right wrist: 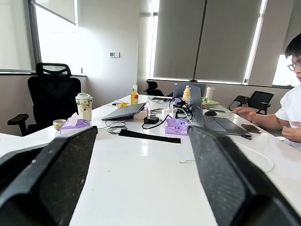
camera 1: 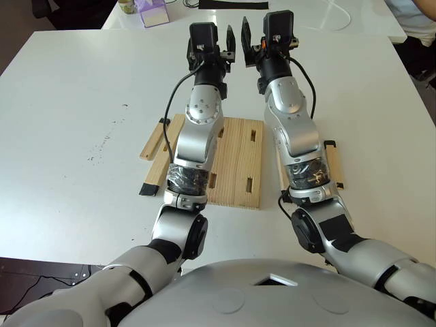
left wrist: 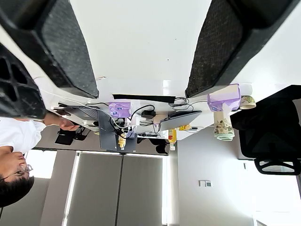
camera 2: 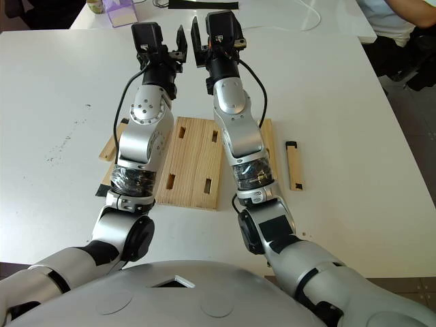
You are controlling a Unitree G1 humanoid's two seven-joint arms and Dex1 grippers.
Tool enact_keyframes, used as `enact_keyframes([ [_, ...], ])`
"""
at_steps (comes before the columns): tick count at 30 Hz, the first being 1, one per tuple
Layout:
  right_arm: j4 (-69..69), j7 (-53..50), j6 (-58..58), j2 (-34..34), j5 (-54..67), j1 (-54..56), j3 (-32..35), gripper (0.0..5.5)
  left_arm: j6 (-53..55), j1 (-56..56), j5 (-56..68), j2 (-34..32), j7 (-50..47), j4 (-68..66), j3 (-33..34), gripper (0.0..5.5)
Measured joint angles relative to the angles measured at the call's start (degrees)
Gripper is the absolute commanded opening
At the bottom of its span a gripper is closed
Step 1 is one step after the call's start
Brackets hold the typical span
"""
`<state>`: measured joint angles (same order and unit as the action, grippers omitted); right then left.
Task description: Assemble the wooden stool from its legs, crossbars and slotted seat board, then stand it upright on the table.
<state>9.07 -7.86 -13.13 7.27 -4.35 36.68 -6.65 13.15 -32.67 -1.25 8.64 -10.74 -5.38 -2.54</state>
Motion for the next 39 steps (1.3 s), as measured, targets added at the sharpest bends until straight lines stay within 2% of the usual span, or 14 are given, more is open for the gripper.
enact_keyframes([
  [17,-1.44,1.67,-0.89,0.05,4.38,-0.46,1.05,3.56,1.46,0.71,1.83,-0.12,1.77,1.72,0.94,3.42],
  [23,-1.29,1.29,-0.53,0.16,4.2,-2.07,1.27,3.56,1.46,4.46,3.67,-3.53,5.77,5.07,2.99,3.42],
  [26,-1.13,1.02,0.97,-0.42,3.43,-2.47,1.8,3.56,2.64,7.4,7.65,-7.89,10.78,8.27,7.05,3.42],
  [32,-0.85,0.35,2.45,-4.13,3.28,-4.93,6.13,3.56,6.38,13.66,15.23,-25.47,23.05,7.16,20.59,3.42],
  [39,-2.55,0.24,2.45,-5.04,2.93,-7.91,6.69,3.56,12.93,25.25,21.27,-38.52,41.56,7.01,22.7,3.42],
])
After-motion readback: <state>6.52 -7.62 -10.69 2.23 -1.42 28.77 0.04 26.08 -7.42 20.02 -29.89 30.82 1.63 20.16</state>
